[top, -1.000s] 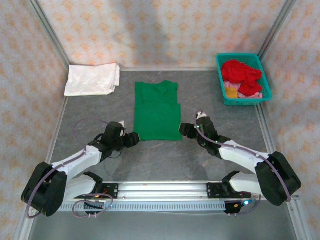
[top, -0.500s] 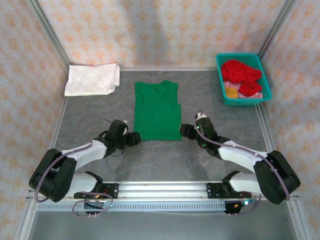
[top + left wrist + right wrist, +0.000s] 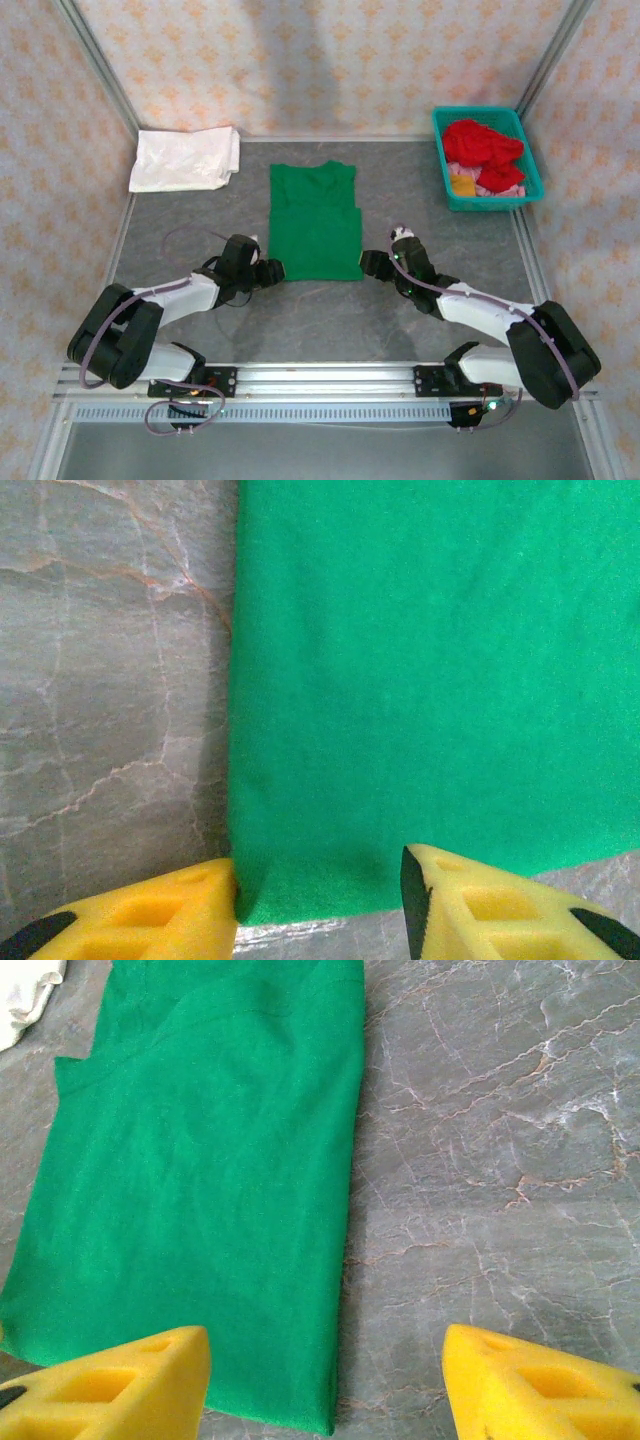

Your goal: Fold and stack the t-shirts

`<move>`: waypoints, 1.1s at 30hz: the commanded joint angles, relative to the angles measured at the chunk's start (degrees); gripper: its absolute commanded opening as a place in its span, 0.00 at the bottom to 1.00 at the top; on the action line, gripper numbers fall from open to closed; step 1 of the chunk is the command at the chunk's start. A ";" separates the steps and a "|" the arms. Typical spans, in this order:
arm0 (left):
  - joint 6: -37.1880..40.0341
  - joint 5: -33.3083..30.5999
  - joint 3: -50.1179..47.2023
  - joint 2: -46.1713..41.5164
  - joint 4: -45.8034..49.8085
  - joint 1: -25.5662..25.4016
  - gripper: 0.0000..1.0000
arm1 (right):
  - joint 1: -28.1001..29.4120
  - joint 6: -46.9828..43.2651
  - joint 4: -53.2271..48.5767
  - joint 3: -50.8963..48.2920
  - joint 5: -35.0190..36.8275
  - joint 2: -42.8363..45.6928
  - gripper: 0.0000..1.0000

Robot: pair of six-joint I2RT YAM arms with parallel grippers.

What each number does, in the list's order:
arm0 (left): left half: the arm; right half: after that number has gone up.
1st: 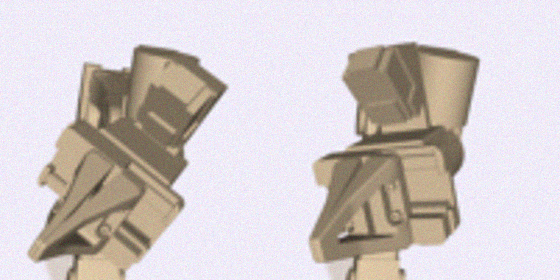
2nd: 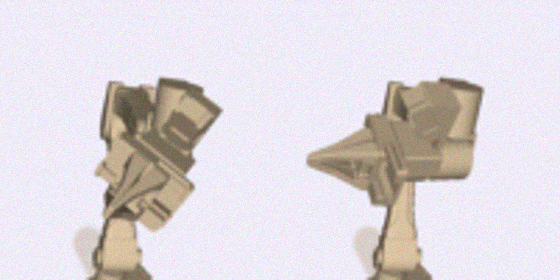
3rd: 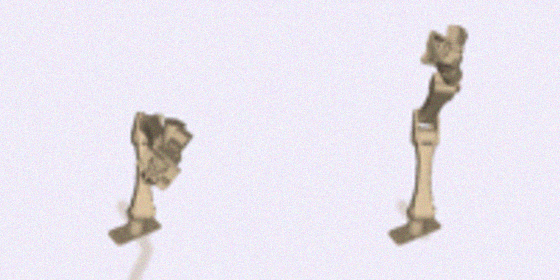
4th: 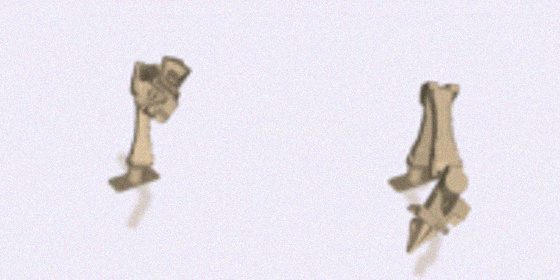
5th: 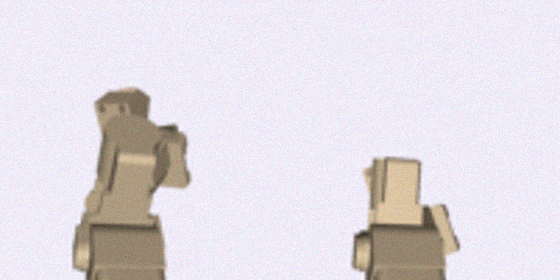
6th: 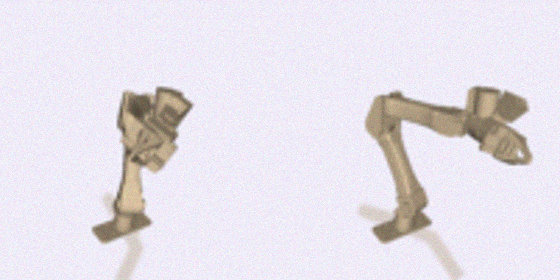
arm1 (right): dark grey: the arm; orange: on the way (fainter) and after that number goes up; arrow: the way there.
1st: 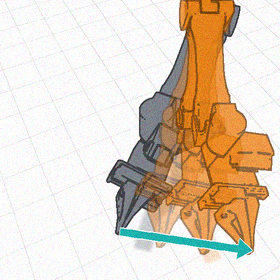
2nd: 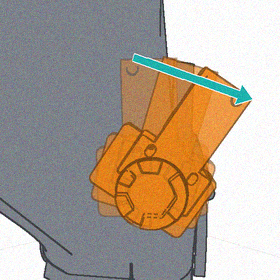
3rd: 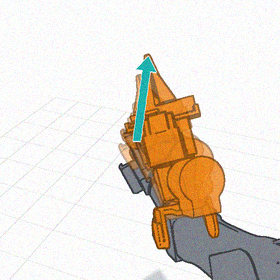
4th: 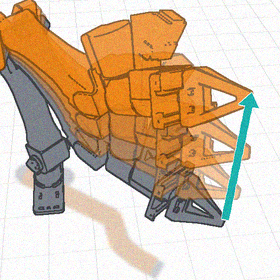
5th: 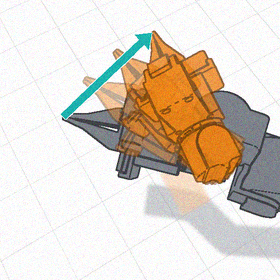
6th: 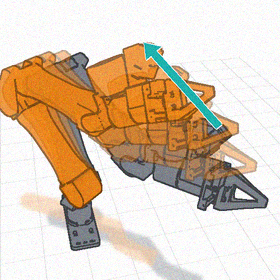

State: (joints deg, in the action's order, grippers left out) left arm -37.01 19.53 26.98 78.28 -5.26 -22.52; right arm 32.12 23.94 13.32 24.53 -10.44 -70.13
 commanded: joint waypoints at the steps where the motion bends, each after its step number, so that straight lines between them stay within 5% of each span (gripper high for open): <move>1: 1.35 -3.41 1.41 1.03 1.26 -0.33 0.44 | 0.31 0.26 1.84 -0.97 1.12 0.79 0.63; 5: 0.73 -3.87 1.32 1.52 1.69 -0.33 0.35 | 0.31 1.29 1.63 -1.02 -0.10 0.87 0.62; 19: 1.07 -6.23 -1.39 -1.46 4.35 -0.33 0.31 | 0.95 10.12 6.14 1.22 -14.73 -13.02 0.59; 33: 1.50 -6.20 -1.05 -0.06 3.89 -0.33 0.12 | 5.17 11.17 6.55 5.35 -14.99 -16.94 0.51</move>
State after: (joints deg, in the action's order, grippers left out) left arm -36.03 15.33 26.44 77.78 -2.83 -22.52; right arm 33.19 33.87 13.72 27.55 -18.44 -83.50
